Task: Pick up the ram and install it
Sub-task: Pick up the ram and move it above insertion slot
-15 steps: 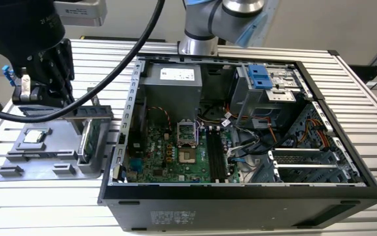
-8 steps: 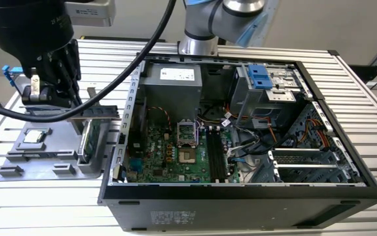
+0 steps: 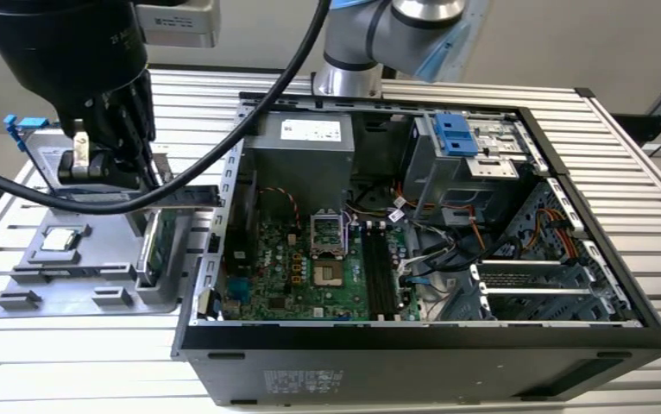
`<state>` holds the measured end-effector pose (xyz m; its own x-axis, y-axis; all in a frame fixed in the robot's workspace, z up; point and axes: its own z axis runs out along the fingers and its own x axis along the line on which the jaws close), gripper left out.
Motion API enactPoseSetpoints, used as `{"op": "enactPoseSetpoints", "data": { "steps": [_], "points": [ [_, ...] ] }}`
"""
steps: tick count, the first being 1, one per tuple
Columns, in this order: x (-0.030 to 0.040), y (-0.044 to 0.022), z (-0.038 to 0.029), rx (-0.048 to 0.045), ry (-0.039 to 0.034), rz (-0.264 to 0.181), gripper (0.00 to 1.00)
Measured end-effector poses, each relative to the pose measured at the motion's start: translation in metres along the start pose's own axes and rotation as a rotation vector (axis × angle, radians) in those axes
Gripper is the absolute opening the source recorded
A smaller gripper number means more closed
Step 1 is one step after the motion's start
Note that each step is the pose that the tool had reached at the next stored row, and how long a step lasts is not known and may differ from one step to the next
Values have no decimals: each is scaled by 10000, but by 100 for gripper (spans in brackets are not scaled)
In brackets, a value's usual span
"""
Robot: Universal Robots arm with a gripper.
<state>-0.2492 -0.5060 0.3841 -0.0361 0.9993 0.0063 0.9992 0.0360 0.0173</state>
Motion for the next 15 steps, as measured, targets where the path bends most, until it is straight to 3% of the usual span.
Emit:
{"op": "enactPoseSetpoints", "data": {
  "steps": [15],
  "points": [
    [-8, 223, 4, 3, 0, 0, 0]
  ]
}}
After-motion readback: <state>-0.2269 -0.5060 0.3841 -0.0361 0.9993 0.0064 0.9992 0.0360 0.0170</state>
